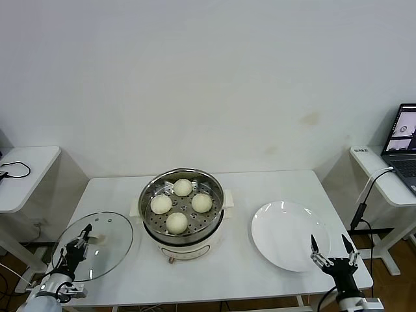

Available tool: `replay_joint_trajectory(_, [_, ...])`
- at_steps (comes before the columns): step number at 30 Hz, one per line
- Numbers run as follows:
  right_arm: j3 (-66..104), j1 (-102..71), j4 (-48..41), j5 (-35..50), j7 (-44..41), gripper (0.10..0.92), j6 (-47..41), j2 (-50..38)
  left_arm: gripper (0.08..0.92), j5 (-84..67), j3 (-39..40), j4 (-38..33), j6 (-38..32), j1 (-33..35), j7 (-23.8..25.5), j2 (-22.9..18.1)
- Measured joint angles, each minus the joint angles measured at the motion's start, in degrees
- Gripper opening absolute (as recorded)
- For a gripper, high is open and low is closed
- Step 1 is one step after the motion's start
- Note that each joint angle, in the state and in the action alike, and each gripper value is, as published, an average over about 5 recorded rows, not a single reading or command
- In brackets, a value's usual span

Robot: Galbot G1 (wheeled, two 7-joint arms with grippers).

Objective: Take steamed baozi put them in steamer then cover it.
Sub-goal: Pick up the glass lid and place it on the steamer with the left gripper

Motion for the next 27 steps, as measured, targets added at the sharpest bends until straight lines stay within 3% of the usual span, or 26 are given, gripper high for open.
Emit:
replay_joint_trajectory(16, [-1.5, -0.2, 0.7, -2.0, -0.6, 0.823, 0.5, -1.0, 0.133, -5.5, -4.7, -20.9, 16.6, 5.4, 10.6, 0.1])
replay_joint_trajectory(27, [-3.5, 0.1, -0.1, -7.2, -0.7, 0.823, 1.9, -0.3, 0.133, -8.2, 1.7, -32.2, 24.9, 2.7, 16.8, 3.1])
